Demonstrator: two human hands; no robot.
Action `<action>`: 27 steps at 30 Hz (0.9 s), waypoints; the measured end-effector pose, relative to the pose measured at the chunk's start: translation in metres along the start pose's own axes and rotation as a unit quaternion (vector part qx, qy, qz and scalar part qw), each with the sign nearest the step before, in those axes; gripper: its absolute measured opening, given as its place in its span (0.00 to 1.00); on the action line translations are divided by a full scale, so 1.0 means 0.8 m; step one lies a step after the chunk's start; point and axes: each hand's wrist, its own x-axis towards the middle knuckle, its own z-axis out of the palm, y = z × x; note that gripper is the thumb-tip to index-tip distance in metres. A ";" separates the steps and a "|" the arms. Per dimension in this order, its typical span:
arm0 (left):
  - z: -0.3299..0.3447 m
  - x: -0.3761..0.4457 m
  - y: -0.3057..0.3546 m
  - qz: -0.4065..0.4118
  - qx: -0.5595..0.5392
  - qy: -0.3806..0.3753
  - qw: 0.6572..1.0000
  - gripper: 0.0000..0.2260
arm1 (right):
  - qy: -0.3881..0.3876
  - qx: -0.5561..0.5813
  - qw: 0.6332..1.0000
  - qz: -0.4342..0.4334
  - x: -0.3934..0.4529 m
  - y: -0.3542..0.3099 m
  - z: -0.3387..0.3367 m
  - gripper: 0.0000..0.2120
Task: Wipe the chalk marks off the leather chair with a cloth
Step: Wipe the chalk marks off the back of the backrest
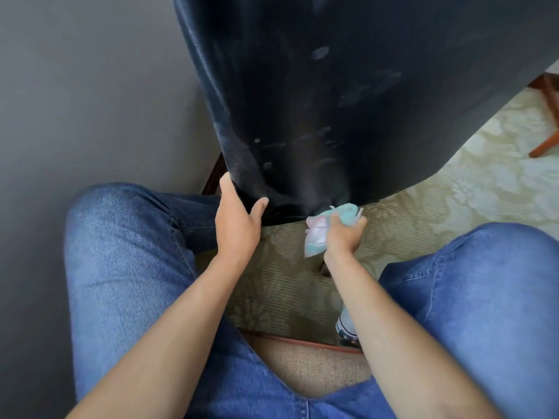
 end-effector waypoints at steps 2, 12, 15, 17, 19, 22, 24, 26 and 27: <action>0.003 -0.002 -0.001 0.012 0.003 -0.005 1.000 0.25 | -0.013 -0.009 1.000 -0.017 -0.011 -0.006 0.009 0.19; 0.006 -0.006 -0.002 0.028 0.000 -0.024 0.999 0.21 | -0.187 -0.091 0.963 -0.171 -0.088 0.014 0.035 0.13; 0.004 -0.005 -0.008 0.017 -0.006 -0.045 0.999 0.22 | -0.071 -0.052 0.979 -0.184 -0.080 -0.017 0.017 0.15; 0.004 -0.006 -0.013 0.019 -0.014 -0.069 0.997 0.27 | 0.027 0.063 0.985 -0.160 -0.050 -0.056 0.001 0.16; 0.008 -0.007 -0.013 0.036 -0.015 -0.088 0.995 0.29 | 0.099 0.088 0.972 -0.192 -0.011 -0.099 -0.017 0.16; 0.014 -0.011 -0.008 0.052 -0.015 -0.105 0.993 0.29 | 0.141 0.001 0.958 -0.249 -0.011 -0.123 -0.009 0.17; 0.017 -0.019 -0.001 0.065 -0.021 -0.119 0.991 0.30 | 0.115 -0.023 0.950 -0.288 -0.056 -0.095 0.007 0.19; 0.017 -0.025 0.002 0.082 -0.048 -0.136 0.986 0.27 | 0.032 -0.024 0.941 -0.335 -0.112 -0.057 0.016 0.22; 0.016 -0.027 0.003 0.093 -0.058 -0.142 0.984 0.23 | -0.009 -0.041 0.932 -0.361 -0.134 -0.040 0.016 0.22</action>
